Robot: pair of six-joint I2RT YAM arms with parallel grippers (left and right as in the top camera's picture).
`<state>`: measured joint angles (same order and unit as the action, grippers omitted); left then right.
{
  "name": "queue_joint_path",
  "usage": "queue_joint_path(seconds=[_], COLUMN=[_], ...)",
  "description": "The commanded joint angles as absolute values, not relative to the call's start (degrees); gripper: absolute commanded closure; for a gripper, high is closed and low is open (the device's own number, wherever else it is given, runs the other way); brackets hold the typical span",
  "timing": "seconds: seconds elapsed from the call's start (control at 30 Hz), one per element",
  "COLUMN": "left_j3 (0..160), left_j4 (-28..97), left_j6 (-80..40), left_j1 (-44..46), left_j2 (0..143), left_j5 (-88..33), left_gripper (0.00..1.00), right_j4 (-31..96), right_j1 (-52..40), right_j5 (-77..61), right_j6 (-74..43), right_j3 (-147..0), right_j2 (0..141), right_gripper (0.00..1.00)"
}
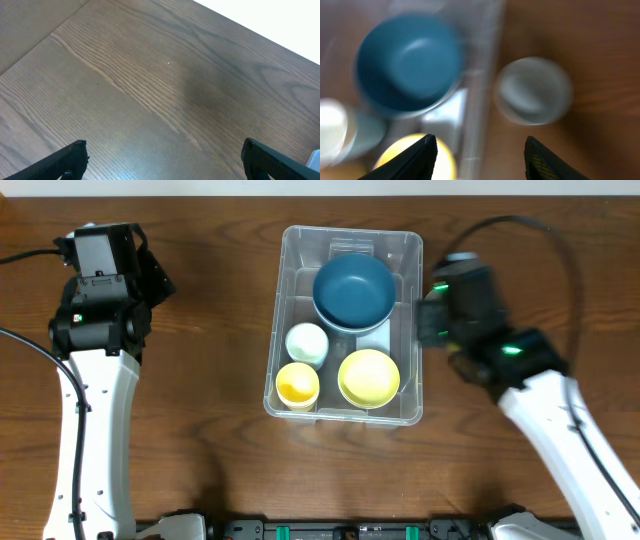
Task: Pack container
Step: 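Place the yellow bowl into the white bowl in the container, then reach the right gripper to the light grey bowl and grasp its rim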
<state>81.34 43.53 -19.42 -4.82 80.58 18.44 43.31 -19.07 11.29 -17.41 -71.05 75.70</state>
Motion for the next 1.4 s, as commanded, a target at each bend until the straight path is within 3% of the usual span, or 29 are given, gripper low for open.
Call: queue_joint_path(seconds=[0.0, 0.4, 0.6, 0.93, 1.37], left_j3=[82.1, 82.1, 82.1, 82.1, 82.1], left_j4=[43.7, 43.7, 43.7, 43.7, 43.7], left_j6=[-18.9, -18.9, -18.9, -18.9, -18.9], left_j1=[-5.1, -5.1, -5.1, -5.1, -5.1], left_j2=[80.5, 80.5, 80.5, 80.5, 80.5], left_j5=[19.6, 19.6, 19.6, 19.6, 19.6], left_gripper=[0.02, 0.02, 0.02, 0.02, 0.02], right_j4=[44.0, 41.5, 35.1, 30.2, 28.1], right_j1=[-12.4, 4.5, 5.2, 5.2, 5.2], right_j5=[14.1, 4.8, -4.6, -4.8, -7.6], right_j6=[-18.2, -16.7, -13.6, -12.9, -10.4], right_j3=[-72.5, -72.2, -72.2, -72.2, -72.2], right_j2=[73.2, 84.3, 94.8, 108.3, 113.9], right_gripper=[0.41, 0.34, 0.31, 0.31, 0.31])
